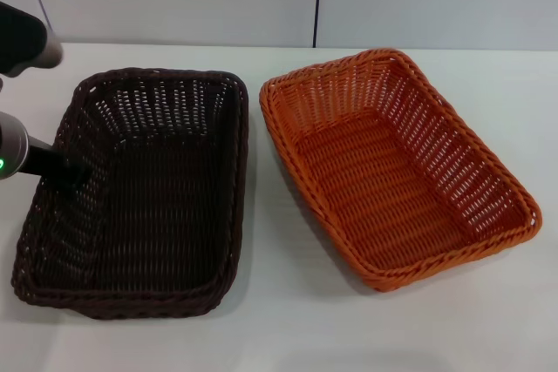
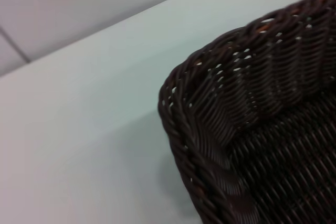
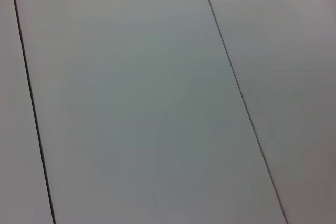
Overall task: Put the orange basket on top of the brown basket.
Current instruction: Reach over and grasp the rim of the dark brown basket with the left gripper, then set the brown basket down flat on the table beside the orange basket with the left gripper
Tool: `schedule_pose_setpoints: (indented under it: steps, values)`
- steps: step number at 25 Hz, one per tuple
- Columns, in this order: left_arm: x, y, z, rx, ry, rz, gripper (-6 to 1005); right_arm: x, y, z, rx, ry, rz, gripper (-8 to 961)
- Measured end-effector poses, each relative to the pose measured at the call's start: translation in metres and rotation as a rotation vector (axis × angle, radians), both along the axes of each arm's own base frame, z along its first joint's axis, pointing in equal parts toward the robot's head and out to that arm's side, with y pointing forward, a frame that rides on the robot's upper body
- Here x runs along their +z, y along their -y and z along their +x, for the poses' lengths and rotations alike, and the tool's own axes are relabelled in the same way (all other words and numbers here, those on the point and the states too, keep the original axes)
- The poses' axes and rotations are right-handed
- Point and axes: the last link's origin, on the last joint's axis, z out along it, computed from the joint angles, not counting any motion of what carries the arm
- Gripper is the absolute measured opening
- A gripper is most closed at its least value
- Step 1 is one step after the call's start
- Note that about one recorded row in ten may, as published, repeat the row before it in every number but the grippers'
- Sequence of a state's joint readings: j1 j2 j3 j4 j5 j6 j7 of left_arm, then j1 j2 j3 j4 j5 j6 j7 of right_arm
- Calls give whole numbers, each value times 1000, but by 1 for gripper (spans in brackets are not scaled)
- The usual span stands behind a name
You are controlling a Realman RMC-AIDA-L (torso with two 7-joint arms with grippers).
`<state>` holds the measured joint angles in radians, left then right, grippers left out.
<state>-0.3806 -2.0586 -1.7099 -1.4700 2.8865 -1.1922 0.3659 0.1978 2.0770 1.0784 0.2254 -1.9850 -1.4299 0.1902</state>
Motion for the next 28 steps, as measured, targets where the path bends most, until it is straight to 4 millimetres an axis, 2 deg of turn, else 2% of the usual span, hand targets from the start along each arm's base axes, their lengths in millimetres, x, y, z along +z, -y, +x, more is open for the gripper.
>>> schedule_pose_setpoints:
  steps: [4,7,20,22,28]
  values:
    - [6,-2,4,-85,-65,-63,348,0,1,0,1,2,3,561]
    - [20,-8,9,-155,-116,-119,337,1,1,-1,3,2,6,561]
    - [51,-18,36,-434,-104,-359,327,-3,-1,-7,31,-14,5,562]
    - [59,-22,36,-468,-107,-377,318,-5,-2,-9,41,-18,2,562]
    - [67,-25,34,-521,-137,-414,270,-6,-3,-10,46,-20,0,563]
